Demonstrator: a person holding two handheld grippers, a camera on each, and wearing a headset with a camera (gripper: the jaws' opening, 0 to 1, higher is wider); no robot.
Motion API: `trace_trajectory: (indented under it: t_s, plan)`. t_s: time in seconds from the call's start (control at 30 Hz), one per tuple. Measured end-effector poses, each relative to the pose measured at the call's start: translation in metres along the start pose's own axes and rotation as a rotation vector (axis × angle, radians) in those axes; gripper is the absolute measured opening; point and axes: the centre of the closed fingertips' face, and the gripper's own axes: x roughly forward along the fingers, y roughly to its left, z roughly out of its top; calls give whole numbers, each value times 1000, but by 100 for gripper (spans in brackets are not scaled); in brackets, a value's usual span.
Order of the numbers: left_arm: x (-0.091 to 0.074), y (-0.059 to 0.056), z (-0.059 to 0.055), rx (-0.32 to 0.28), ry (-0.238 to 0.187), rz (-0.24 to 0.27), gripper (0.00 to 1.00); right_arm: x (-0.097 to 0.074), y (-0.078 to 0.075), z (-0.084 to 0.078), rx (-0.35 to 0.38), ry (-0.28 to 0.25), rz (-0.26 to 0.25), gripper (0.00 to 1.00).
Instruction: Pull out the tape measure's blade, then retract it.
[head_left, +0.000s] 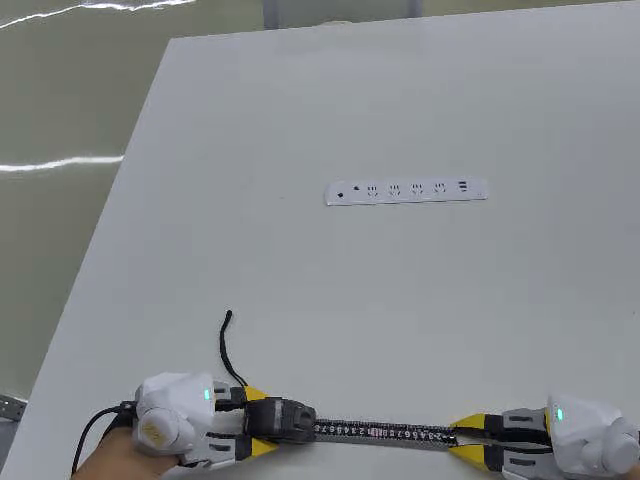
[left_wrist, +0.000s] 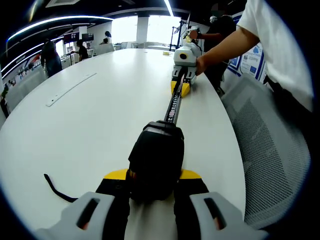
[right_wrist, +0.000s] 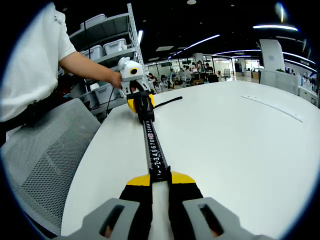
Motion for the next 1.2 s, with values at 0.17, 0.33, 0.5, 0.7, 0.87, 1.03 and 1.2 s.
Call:
trace_trajectory:
  t_s: [0.17,0.33,0.5,0.7,0.87,1.03,1.2]
  plan:
    - [0,0,0,-1,2,-2,30,-5,-1,-2,7,-2,-5,8]
    - [0,0,-1,-1,4,-2,30,-8,-1,-5,12,0,-5,8]
    - [0,0,-1,-5,4,-2,30,-13,-1,-3,13,0,-9,8]
    - [0,-1,0,-4,4,-4,30,-19,-2,-6,17,1,-12,8]
    - [0,0,0,-6,4,-3,30,-26,-4,-7,25,-1,-20,8]
    - [0,0,0,-6,6,-4,30,-30,-5,-11,31,2,-20,8]
    - [0,0,0,-5,8,-5,30,-35,-6,-14,32,2,-28,8]
